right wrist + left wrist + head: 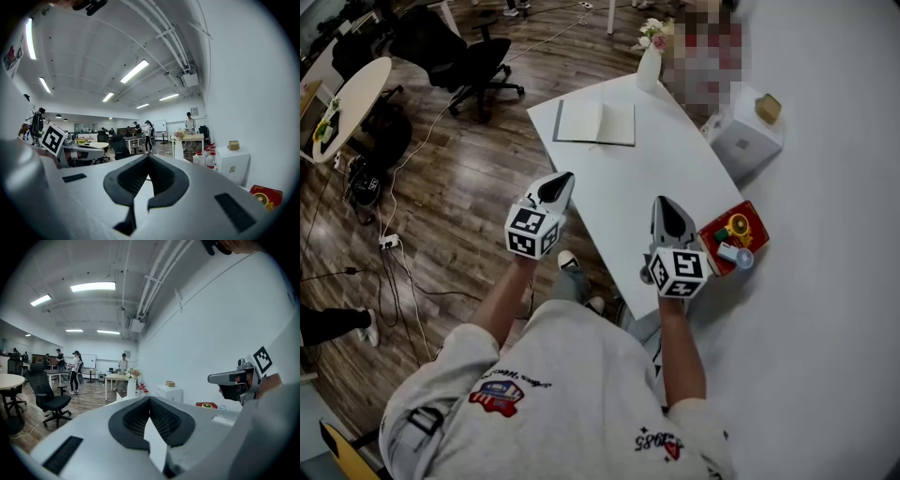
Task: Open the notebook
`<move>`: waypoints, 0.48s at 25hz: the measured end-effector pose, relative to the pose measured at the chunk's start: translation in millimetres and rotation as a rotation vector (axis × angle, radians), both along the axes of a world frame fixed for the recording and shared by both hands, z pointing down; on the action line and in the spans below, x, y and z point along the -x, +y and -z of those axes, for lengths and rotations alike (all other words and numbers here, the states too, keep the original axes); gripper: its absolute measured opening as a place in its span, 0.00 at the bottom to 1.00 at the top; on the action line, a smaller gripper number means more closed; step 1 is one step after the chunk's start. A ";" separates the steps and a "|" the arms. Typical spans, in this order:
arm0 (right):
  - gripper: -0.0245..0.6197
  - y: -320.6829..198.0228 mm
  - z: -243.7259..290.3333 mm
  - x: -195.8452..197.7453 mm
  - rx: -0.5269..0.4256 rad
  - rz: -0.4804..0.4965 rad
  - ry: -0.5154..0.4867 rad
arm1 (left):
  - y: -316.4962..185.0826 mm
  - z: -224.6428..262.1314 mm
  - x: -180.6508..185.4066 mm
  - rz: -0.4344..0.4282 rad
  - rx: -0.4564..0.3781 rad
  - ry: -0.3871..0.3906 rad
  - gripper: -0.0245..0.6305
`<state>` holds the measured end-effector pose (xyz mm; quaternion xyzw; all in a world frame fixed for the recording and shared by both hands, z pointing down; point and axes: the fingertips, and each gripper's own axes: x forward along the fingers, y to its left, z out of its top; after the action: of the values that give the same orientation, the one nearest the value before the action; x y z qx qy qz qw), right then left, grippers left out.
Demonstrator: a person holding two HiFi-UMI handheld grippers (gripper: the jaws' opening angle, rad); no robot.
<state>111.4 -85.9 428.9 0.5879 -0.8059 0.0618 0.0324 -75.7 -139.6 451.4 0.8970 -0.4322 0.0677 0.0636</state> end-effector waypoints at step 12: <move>0.04 -6.1 -9.9 12.8 0.011 -0.005 -0.011 | -5.1 -4.7 5.3 -0.027 0.000 -0.010 0.04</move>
<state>98.6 -92.0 438.8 0.5894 -0.8042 0.0695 0.0312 -81.0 -144.7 456.1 0.9024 -0.4204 0.0729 0.0608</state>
